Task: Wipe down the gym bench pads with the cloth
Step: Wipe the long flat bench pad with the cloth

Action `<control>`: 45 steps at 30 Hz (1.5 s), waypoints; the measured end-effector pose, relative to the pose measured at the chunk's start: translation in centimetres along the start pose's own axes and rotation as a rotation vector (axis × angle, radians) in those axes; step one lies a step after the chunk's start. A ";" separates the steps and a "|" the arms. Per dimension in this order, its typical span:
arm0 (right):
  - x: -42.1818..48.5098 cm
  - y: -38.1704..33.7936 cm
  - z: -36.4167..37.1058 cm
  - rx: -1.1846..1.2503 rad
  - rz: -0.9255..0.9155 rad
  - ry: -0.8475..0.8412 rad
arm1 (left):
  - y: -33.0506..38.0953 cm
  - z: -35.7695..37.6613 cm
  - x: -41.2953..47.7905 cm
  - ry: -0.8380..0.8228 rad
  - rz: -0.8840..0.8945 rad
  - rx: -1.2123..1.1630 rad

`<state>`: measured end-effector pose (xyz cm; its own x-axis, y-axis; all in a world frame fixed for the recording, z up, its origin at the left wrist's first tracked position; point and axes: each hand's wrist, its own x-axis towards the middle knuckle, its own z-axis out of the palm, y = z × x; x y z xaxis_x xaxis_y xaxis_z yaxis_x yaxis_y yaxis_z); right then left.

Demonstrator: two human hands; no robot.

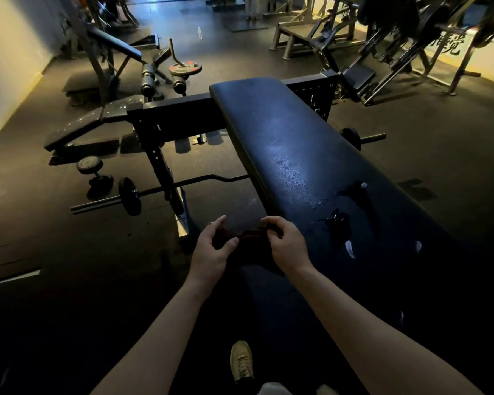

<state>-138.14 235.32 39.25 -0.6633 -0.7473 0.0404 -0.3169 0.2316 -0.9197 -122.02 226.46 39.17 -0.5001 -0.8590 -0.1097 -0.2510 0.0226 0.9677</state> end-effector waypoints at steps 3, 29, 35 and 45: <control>0.5 -0.2 0.0 0.010 -0.011 0.060 | -0.3 -0.7 0.6 0.092 -0.011 0.052; 3.1 -0.5 2.1 0.434 0.325 -0.417 | 1.2 -1.0 4.3 -0.146 0.096 0.246; 3.4 -0.8 1.5 0.571 0.473 -0.629 | 1.4 -0.7 4.7 -0.182 0.153 0.211; 3.1 -1.9 2.4 0.641 0.286 -0.324 | 0.9 1.2 3.2 -0.100 0.016 0.008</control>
<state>-137.92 231.07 40.14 -0.3972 -0.8808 -0.2578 0.3569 0.1105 -0.9276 -124.83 224.40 39.42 -0.5841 -0.8033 -0.1165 -0.2488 0.0405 0.9677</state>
